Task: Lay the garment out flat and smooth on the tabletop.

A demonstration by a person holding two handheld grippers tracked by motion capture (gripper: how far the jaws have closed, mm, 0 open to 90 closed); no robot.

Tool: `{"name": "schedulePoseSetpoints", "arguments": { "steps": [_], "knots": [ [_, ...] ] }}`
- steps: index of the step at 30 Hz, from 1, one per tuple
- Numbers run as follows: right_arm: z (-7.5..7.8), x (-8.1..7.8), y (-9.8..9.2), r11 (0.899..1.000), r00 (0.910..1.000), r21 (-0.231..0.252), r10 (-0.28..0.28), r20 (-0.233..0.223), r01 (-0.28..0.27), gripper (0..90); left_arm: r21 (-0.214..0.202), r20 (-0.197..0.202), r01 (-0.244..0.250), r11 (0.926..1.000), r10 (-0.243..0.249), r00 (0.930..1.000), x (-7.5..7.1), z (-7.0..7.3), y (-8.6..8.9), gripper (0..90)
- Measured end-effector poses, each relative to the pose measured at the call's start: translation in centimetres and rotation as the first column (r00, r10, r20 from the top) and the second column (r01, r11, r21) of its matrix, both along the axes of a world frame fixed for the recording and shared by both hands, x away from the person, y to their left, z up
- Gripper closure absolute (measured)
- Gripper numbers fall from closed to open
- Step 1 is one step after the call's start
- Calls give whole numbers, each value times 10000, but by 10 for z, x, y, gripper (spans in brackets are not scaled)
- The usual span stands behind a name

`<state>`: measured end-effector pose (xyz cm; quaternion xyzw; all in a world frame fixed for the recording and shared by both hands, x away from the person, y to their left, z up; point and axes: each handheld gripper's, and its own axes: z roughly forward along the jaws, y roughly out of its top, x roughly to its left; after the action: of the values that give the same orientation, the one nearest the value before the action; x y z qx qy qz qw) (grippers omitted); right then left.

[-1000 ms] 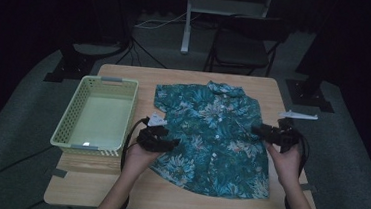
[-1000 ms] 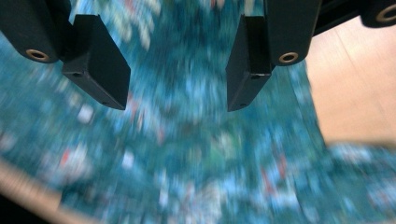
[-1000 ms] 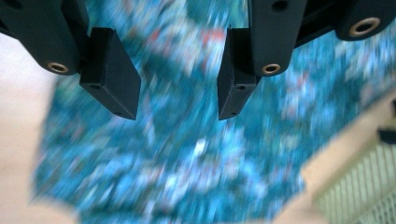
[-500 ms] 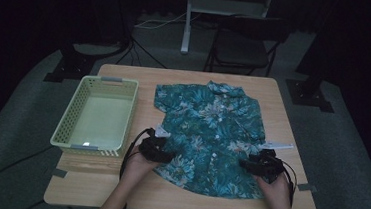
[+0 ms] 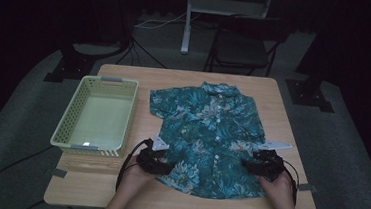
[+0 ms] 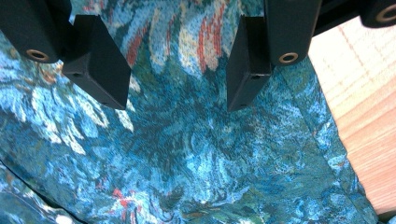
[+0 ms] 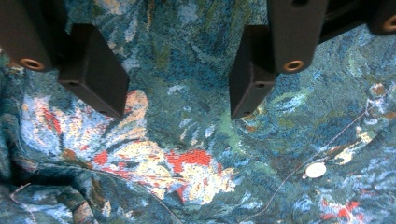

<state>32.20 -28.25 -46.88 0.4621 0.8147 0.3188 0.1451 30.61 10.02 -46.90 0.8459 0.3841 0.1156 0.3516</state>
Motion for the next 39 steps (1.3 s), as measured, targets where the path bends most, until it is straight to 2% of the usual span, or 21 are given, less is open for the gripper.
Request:
{"name": "schedulePoseSetpoints", "arguments": {
  "steps": [3,9,11,12,13,14,16,17,19,22,24,26,28,29,30,31,32,34,35,37,39],
  "knots": [
    [-1,-3,6,9990,9996,-420,132,239,-122,332,61,130,-35,10000,34,9999,-6,-1,0,411],
    [-1,-3,4,9992,9997,-374,154,203,-146,326,37,319,199,9998,-200,9993,-13,-2,1,411],
    [0,-3,4,9989,9999,-448,130,109,-125,326,-291,325,267,9992,-258,9991,-12,-2,4,399],
    [1,-3,5,9985,9999,-521,149,21,-148,325,-652,475,417,9970,-386,9981,-13,-3,6,366],
    [2,-3,5,9983,9999,-569,119,-12,-119,325,-1126,576,434,9927,-371,9977,-14,-3,9,359],
    [3,-3,4,9984,9999,-544,120,34,-118,326,-1727,723,505,9837,-384,9966,-15,-2,14,355],
    [7,-2,1,9996,10000,-285,53,-7,-53,327,-2787,1189,655,9582,-333,9924,-18,0,23,311],
    [8,0,-1,9999,10000,-134,5,-27,-6,327,-3021,1535,801,9499,-344,9875,-20,1,27,311],
    [13,4,-5,9999,9999,6,-139,5,139,330,-3041,2243,828,9490,-131,9744,-25,3,33,311],
    [25,14,-9,9995,9997,222,-247,91,245,329,-3186,2534,882,9438,-49,9673,-29,6,42,310],
    [34,23,-11,9984,9992,421,-386,95,381,329,-3255,2604,902,9412,-25,9655,-32,5,48,310],
    [45,33,-12,9974,9989,585,-436,163,426,336,-3386,2791,986,9357,-2,9603,-36,3,53,310],
    [55,45,-13,9967,9985,650,-496,249,479,354,-3391,2819,1026,9352,-30,9594,-37,2,55,310],
    [59,51,-13,9960,9983,717,-544,226,526,354,-3516,2896,1147,9291,-86,9571,-40,0,59,310],
    [62,58,-12,9952,9985,824,-534,150,520,355,-3482,2861,1066,9313,-27,9582,-41,-1,61,310],
    [65,64,-11,9946,9986,900,-528,78,518,363,-3541,2766,1067,9291,-49,9610,-41,-2,63,310],
    [67,70,-9,9948,9986,875,-529,28,524,373,-3582,2760,1086,9273,-60,9611,-42,-4,65,308],
    [68,83,-4,9964,9991,740,-402,-139,412,378,-3499,2712,988,9316,-2,9625,-44,-6,68,287],
    [68,89,-1,9970,9990,649,-400,-221,414,388,-3607,2675,1031,9270,-31,9635,-45,-6,69,287],
    [66,101,4,9984,9987,433,-339,-393,356,393,-3604,2770,1016,9272,24,9609,-47,-6,72,287],
    [63,113,9,9990,9976,274,-348,-597,365,407,-3687,2857,1110,9229,-12,9583,-49,-6,73,287]
  ]
}}
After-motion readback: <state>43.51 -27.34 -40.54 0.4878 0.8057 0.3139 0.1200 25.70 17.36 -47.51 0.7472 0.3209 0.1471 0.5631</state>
